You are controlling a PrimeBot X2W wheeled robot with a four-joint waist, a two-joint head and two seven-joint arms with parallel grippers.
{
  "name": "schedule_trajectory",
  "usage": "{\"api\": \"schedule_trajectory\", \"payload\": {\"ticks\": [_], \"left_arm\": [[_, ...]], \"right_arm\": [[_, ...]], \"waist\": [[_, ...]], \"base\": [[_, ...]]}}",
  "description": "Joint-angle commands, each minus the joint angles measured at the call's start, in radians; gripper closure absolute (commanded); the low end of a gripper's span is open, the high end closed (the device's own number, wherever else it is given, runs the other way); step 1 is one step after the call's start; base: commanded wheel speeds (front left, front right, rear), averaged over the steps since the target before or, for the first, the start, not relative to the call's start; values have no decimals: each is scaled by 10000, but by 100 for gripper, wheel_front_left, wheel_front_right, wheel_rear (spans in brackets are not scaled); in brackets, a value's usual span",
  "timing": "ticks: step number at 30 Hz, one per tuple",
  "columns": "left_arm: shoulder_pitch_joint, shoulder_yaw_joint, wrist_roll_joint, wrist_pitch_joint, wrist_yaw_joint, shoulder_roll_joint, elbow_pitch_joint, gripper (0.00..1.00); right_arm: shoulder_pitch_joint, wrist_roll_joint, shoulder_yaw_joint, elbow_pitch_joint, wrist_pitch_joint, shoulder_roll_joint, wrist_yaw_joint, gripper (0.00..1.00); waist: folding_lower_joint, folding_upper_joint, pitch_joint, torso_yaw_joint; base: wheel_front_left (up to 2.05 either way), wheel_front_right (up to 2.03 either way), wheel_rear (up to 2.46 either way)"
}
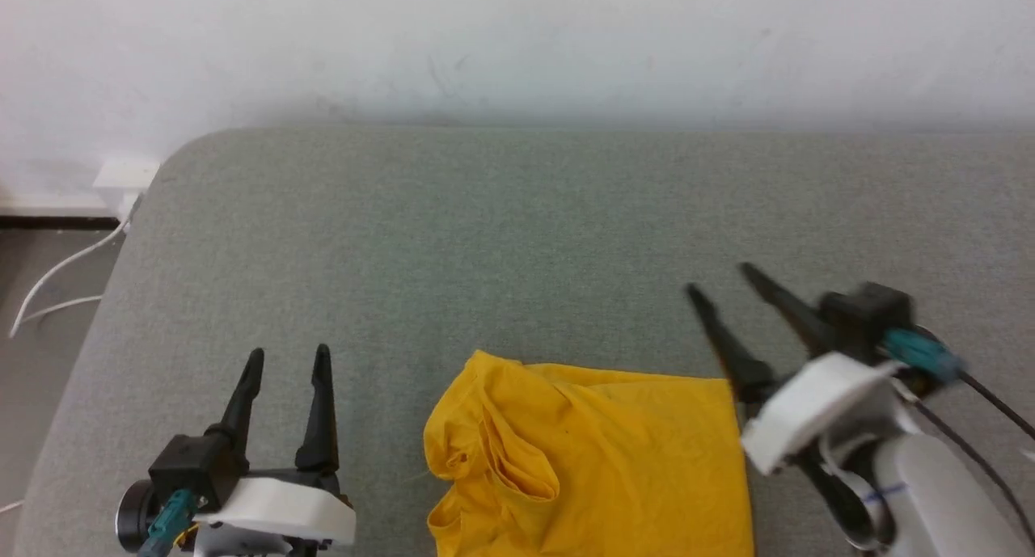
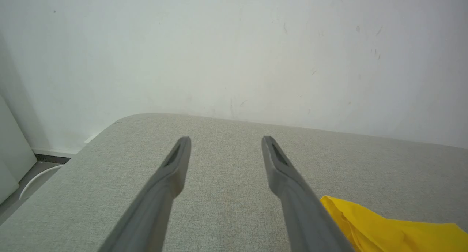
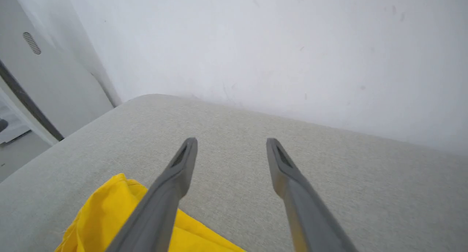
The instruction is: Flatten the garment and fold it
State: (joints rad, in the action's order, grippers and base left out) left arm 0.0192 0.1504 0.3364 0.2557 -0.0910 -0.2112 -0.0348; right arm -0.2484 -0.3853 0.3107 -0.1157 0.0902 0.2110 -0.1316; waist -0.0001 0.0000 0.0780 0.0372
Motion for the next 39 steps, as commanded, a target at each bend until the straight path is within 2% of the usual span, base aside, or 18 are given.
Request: {"api": "schedule_trajectory", "payload": {"ticks": [1, 8, 14, 19, 25, 29, 33, 36, 39], "left_arm": [[130, -83, 78, 32, -84, -65, -21, 0], [406, -291, 184, 37, -209, -163, 21, 0], [768, -491, 331, 40, -354, -187, 115, 0], [949, -597, 441, 42, -428, -192, 231, 0], [864, -558, 470, 44, -448, -147, 299, 0], [740, -464, 455, 47, -412, -82, 266, 0], [652, -366, 432, 50, -362, -20, 203, 0], [589, -333, 428, 52, -342, 23, 154, 0], [504, -310, 413, 54, -326, 63, 132, 0]], "right_arm": [[407, 279, -439, 282, -310, -58, 9, 0], [2215, 1020, -2814, 1611, -1146, -234, 9, 0], [3466, 1113, -3726, 2589, -1071, -595, 9, 0], [4172, 426, -4796, 2750, -220, -893, 9, 0], [4117, -1058, -6159, 1531, 1677, -586, 9, 0], [3849, -2218, -6226, 309, 3514, -376, 9, 0], [3572, -3496, -5556, -332, 5262, -540, 9, 0], [3292, -4437, -4845, -500, 5979, -872, 9, 0], [2957, -5170, -4229, -669, 6121, -1112, 9, 0]], "waist": [[1, 0, -146, -170], [1, 0, -349, -414], [1, 0, -496, -600], [1, 0, -440, -640], [1, 0, -282, -354], [1, 0, -255, -73], [1, 0, -258, 181], [1, 0, -236, 312], [1, 0, -163, 415]], "base": [[0, 0, 0], [0, 0, 0], [0, 0, 0], [0, 0, 0], [0, 0, 0], [0, 0, 0], [0, 0, 0], [0, 0, 0], [0, 0, 0]]}}
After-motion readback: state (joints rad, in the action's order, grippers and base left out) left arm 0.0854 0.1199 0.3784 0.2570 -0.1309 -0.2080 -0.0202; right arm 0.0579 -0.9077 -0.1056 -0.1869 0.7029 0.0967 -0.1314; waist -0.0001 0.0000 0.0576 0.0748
